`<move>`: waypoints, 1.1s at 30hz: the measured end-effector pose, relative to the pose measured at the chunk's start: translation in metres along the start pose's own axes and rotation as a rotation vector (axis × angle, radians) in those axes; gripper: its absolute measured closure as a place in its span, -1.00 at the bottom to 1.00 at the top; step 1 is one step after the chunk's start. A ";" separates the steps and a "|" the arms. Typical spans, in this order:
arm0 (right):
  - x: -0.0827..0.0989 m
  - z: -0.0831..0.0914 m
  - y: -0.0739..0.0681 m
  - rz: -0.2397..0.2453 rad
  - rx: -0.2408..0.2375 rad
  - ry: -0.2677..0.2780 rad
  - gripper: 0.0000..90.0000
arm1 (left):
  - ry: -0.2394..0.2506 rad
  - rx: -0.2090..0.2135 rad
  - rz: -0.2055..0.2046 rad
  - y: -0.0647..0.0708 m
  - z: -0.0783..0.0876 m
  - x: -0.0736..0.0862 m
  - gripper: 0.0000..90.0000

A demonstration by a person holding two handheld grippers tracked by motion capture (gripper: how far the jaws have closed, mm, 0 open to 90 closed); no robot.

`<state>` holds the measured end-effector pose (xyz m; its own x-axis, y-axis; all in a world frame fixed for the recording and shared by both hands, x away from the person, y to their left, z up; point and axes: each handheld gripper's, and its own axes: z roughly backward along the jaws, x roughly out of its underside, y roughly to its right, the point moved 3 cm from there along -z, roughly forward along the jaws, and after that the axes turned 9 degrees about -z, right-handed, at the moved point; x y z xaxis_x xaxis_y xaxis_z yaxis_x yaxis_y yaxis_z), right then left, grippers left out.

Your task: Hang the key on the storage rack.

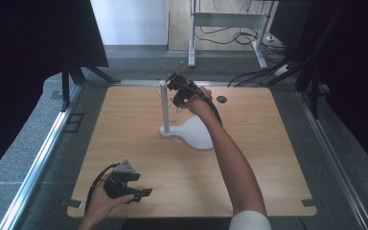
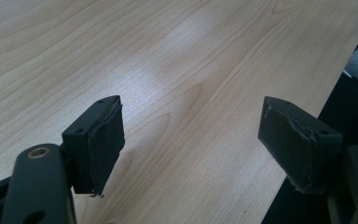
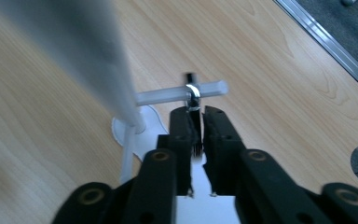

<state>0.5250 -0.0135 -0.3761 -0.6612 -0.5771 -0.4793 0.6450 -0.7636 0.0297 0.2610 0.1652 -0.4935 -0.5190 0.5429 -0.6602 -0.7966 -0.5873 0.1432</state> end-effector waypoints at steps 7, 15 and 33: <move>0.010 0.008 -0.006 0.008 -0.009 0.015 0.59 | -0.010 0.002 -0.004 0.001 -0.003 0.000 -0.49; 0.032 0.023 -0.003 0.005 -0.044 0.053 0.39 | -0.020 -0.004 -0.015 0.002 -0.004 -0.001 -0.49; 0.120 0.039 0.004 -0.019 -0.155 0.162 0.20 | -0.040 -0.011 -0.016 0.004 -0.009 -0.001 -0.49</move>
<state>0.4330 -0.0971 -0.3998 -0.6121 -0.4994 -0.6131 0.6922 -0.7133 -0.1102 0.2612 0.1574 -0.4992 -0.5184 0.5757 -0.6323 -0.8014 -0.5851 0.1244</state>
